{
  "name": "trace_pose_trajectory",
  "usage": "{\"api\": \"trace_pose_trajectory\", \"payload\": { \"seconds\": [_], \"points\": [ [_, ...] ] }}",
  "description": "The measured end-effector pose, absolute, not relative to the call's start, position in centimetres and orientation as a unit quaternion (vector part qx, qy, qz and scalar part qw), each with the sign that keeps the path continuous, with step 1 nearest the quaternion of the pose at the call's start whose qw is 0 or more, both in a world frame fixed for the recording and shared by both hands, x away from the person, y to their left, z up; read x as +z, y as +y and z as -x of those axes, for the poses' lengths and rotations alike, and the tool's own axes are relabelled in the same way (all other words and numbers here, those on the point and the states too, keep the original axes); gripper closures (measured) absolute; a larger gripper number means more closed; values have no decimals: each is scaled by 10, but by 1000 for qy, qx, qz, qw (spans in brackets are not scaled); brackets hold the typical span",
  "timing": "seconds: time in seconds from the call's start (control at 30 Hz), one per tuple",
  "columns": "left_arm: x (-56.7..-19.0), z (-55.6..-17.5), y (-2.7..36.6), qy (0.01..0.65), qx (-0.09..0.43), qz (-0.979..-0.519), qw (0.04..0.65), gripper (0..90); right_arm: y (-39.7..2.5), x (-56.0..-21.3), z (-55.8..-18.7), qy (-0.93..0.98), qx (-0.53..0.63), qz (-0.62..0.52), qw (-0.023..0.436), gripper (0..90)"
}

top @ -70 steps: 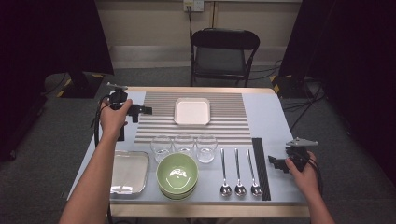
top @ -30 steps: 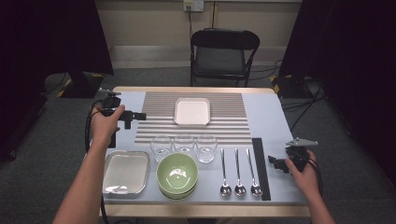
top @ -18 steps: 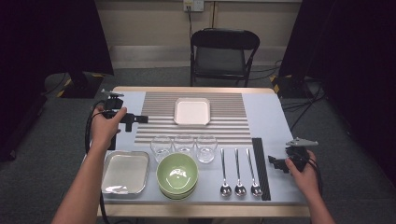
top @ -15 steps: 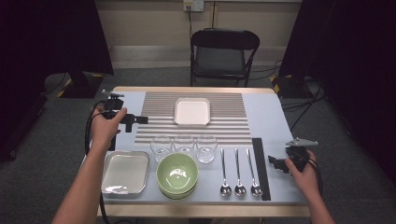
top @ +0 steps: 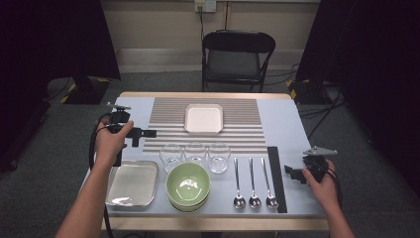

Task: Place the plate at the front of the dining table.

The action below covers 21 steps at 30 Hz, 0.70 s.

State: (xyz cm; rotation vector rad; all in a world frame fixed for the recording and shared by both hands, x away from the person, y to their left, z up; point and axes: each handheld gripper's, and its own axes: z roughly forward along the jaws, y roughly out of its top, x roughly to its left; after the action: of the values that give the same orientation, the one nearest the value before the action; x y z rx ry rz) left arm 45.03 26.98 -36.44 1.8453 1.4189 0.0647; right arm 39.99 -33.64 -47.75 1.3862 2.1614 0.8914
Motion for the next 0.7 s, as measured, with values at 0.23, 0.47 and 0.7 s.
{"api": "trace_pose_trajectory", "payload": {
  "seconds": [0.23, 0.47, 0.7],
  "points": [
    [-370, -448, 273, 557, 25, -728, 399, 246, -336, -478, -400, 778, 320, -498, 211, 112],
    [-376, -444, 276, 554, 18, -728, 404, 240, -336, -478, -400, 778, 320, -498, 211, 112],
    [-388, -438, 281, 555, 14, -727, 404, 238, -336, -477, -400, 778, 320, -498, 211, 112]
  ]
}}
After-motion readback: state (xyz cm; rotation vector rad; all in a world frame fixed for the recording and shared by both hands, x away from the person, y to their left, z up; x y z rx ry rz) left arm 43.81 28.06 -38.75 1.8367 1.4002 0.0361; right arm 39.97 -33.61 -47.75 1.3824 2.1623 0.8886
